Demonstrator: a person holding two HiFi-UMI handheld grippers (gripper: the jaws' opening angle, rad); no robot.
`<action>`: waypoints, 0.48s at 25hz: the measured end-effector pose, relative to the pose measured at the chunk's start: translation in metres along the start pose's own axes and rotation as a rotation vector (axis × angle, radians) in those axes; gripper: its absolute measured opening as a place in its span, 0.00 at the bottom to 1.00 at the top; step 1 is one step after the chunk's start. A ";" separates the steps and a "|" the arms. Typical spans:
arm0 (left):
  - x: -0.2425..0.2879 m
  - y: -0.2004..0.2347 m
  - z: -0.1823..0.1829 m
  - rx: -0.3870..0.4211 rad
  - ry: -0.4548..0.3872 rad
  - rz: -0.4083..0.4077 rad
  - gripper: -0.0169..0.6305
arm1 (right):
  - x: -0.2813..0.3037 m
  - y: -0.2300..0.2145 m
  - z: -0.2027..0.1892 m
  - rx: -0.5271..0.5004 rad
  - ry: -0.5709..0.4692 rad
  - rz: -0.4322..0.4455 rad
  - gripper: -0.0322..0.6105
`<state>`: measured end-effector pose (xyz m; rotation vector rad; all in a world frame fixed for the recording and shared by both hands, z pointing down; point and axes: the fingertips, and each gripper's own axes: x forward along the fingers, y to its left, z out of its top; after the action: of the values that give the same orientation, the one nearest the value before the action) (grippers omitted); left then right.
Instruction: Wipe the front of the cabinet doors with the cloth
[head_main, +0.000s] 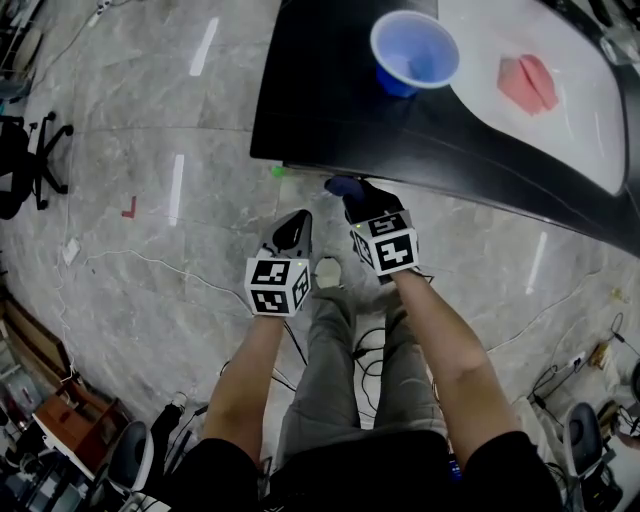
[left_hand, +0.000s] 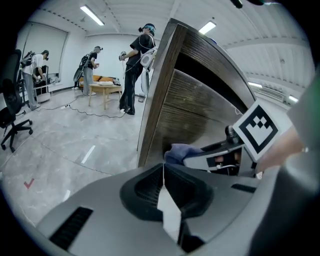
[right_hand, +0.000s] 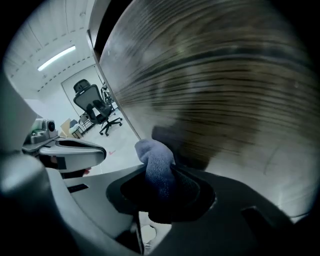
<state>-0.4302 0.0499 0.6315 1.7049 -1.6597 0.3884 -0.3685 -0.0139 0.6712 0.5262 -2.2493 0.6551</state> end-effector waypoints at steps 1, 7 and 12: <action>0.001 -0.002 0.001 -0.002 0.000 -0.001 0.05 | -0.003 -0.005 -0.001 0.006 -0.001 -0.007 0.23; 0.010 -0.029 0.004 0.022 0.012 -0.022 0.05 | -0.030 -0.032 -0.011 0.036 -0.020 -0.042 0.23; 0.021 -0.063 0.006 0.053 0.020 -0.051 0.05 | -0.057 -0.061 -0.022 0.047 -0.037 -0.071 0.23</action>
<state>-0.3684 0.0250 0.6237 1.7723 -1.6013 0.4272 -0.2870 -0.0390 0.6604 0.6427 -2.2437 0.6681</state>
